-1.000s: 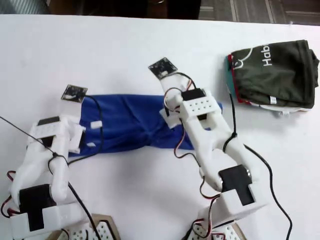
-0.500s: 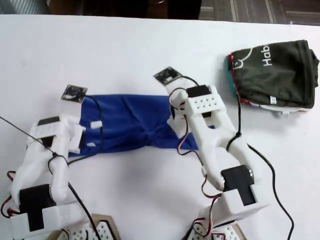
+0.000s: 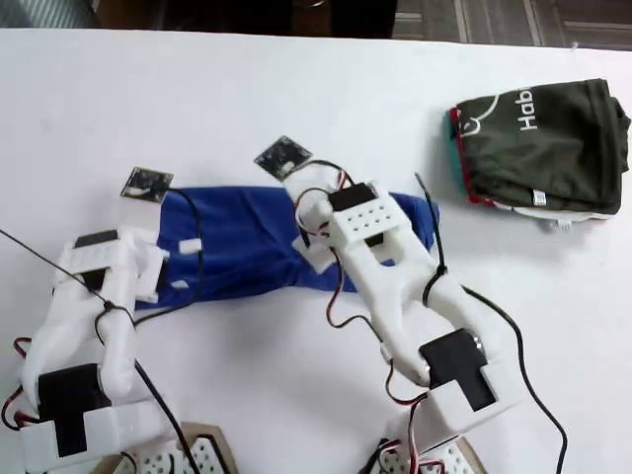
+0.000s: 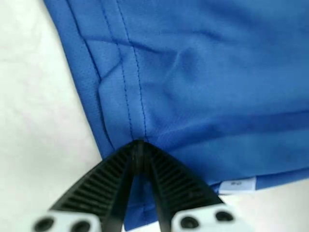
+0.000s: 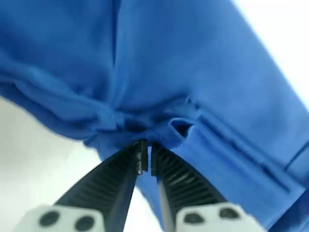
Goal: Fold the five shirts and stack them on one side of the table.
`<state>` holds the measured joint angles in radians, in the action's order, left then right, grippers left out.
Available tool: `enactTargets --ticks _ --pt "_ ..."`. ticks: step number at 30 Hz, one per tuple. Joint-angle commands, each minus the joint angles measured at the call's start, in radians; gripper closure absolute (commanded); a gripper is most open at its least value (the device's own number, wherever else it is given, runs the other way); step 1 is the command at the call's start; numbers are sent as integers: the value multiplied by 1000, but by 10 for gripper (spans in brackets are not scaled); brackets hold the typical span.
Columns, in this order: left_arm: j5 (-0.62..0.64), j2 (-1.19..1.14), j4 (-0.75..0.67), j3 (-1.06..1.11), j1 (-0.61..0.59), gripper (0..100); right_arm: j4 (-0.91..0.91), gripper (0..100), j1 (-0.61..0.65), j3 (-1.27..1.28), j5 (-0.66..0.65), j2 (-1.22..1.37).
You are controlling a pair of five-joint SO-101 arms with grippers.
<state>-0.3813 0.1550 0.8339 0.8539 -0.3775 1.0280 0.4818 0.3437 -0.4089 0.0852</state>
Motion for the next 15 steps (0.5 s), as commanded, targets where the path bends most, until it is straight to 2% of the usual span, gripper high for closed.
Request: enactTargets --ticks 1,8,12,15 --pt "12 3 -14 -12 12 973 -58 978 -19 -9 0 -59" --pt "12 3 -14 -12 12 973 -56 978 -45 -8 6 -62" --pt "12 3 -14 -12 12 973 -33 978 -133 -8 129 -159" --pt "12 3 -14 -12 12 973 1 978 -211 23 140 -259"
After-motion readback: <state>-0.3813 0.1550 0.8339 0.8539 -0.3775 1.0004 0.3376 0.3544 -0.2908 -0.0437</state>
